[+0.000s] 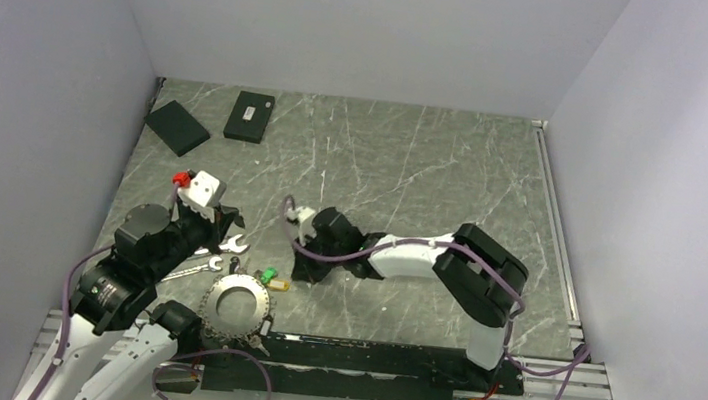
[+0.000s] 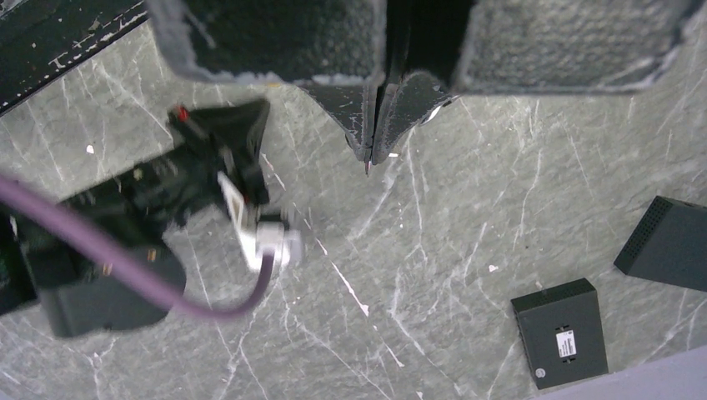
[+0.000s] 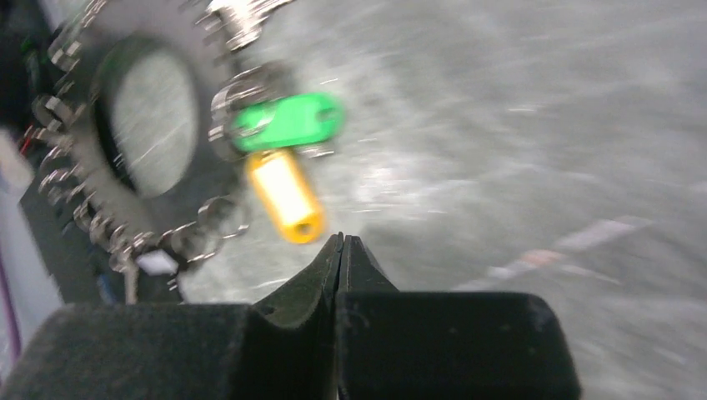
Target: Put the keys on the keyring
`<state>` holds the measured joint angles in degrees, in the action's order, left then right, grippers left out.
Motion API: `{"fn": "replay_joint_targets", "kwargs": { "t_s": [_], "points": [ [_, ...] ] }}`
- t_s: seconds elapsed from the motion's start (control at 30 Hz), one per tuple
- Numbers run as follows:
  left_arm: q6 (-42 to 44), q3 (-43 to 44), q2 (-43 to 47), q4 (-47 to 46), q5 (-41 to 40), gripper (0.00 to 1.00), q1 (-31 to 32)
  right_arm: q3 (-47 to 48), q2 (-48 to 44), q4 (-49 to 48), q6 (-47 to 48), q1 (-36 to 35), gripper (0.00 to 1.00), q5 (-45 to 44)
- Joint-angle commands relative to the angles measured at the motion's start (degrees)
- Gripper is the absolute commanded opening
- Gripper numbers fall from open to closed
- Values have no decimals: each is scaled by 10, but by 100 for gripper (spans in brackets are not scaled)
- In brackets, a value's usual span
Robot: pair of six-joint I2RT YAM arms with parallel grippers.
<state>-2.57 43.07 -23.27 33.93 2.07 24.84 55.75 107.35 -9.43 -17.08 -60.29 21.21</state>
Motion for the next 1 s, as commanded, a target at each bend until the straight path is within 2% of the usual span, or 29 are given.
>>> {"fn": "replay_joint_targets", "kwargs": {
  "t_s": [0.0, 0.17, 0.27, 0.3, 0.33, 0.37, 0.4, 0.43, 0.5, 0.57, 0.7, 0.73, 0.83, 0.97],
  "points": [
    [3, 9, -12, -10, -5, 0, 0, -17, -57, -6, -20, 76, 0, -68],
    [3, 9, -17, -11, -7, 0, 0, -30, -95, 18, 11, 105, 0, -74],
    [6, 10, -15, -13, -14, 0, 0, -25, -115, 25, 16, 98, 0, -27],
    [6, 11, -13, -12, -18, 0, 0, -30, -123, 16, 14, 91, 11, -12],
    [6, 11, -9, -12, -19, 0, 0, -35, -129, 7, 15, 80, 28, 1],
    [5, 11, -5, -12, -49, 0, -1, -37, -133, 5, 18, 67, 51, 2],
    [3, 12, -1, -12, -67, 0, -1, -33, -131, 7, 21, 49, 62, -3],
    [1, 13, 4, -9, -87, 0, -1, -26, -126, 14, 24, 38, 67, -6],
    [-3, 16, 17, -6, -127, 0, -2, -12, -112, 19, 15, 20, 73, -14],
    [-5, 16, 34, -6, -159, 0, -5, 12, -95, 25, 0, -2, 85, -32],
    [-15, 17, 68, -2, -195, 0, -12, 99, -50, 118, -2, -70, 91, -181],
    [-17, 17, 75, 0, -201, 0, -13, 129, -33, 148, 1, -87, 99, -219],
    [-21, 19, 96, 3, -213, 0, -17, 220, 45, 231, 4, -126, 100, -318],
    [-29, 22, 116, 10, -232, 0, -22, 305, 120, 296, 0, -159, 100, -383]
  ]
}}
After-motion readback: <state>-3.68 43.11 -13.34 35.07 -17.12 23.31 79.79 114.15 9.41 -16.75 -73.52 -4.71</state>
